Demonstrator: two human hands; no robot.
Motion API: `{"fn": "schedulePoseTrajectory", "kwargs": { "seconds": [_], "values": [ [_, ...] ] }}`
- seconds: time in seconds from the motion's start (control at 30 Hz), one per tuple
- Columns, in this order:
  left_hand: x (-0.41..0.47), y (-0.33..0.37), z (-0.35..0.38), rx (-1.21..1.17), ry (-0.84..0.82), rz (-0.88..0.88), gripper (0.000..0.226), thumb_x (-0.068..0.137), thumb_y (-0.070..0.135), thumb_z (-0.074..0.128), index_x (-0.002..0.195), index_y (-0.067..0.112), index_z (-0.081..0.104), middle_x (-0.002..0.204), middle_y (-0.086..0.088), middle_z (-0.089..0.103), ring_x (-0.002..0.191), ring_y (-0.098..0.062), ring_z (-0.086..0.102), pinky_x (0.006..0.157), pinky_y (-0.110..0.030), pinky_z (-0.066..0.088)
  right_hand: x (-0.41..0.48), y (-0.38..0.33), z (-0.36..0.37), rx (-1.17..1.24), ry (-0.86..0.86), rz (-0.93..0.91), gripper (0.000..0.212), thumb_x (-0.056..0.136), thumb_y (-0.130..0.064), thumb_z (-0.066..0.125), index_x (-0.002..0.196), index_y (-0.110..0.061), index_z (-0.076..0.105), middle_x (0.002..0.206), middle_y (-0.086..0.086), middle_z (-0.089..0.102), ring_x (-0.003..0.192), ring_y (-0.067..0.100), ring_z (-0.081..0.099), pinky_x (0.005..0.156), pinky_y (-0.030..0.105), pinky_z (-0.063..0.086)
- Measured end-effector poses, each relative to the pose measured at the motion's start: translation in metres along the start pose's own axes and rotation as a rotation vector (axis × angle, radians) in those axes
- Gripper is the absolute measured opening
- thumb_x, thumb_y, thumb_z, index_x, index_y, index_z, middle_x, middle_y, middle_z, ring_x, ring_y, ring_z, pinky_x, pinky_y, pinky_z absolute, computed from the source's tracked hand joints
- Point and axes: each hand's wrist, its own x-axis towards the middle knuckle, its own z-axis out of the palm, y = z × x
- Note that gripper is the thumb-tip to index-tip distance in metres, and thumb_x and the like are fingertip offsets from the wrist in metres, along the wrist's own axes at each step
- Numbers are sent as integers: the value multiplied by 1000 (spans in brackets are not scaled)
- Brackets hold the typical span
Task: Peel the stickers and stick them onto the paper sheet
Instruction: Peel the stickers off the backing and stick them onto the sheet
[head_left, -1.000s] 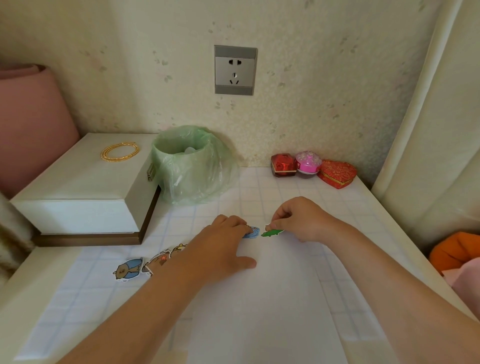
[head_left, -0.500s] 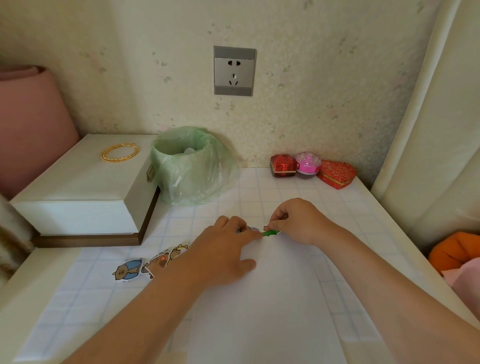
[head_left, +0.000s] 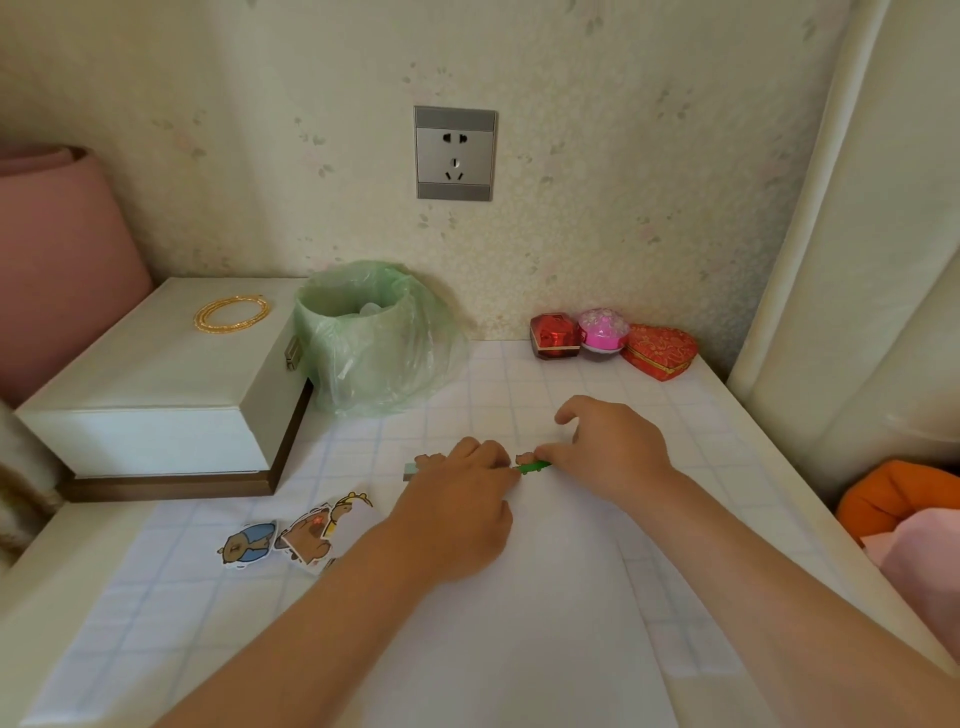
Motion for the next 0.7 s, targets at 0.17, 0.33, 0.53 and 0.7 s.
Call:
{"fn": "schedulePoseTrajectory", "kwargs": {
  "seconds": [0.17, 0.33, 0.53, 0.7],
  "values": [
    [4, 5, 3, 24, 13, -4, 40, 98, 16, 35, 133, 20, 54, 135, 10, 46, 118, -14, 41, 90, -36, 41, -14, 18, -3, 38, 31, -135, 26, 95, -40, 61, 120, -34, 61, 86, -15, 57, 85, 8, 55, 73, 29, 48],
    [7, 11, 10, 53, 85, 1, 45, 99, 25, 33, 143, 25, 39, 126, 5, 49, 112, -19, 44, 86, -38, 43, -31, 19, 4, -9, 74, -352, 28, 99, -28, 51, 122, -35, 66, 99, -10, 62, 86, 11, 60, 67, 25, 41],
    [10, 12, 18, 146, 105, 19, 72, 83, 39, 6, 142, 28, 45, 118, 2, 52, 105, -21, 49, 78, -38, 45, -37, 19, 12, -174, 43, -430, 37, 102, -30, 40, 131, -35, 62, 98, -5, 58, 82, 19, 61, 61, 29, 40],
    [8, 15, 17, 164, 77, -16, 77, 80, 43, -1, 147, 32, 37, 126, 4, 45, 111, -20, 43, 85, -37, 39, -39, 21, 10, -192, 72, -376, 38, 100, -31, 42, 132, -36, 63, 103, -6, 62, 89, 19, 64, 65, 28, 43]
  ]
}}
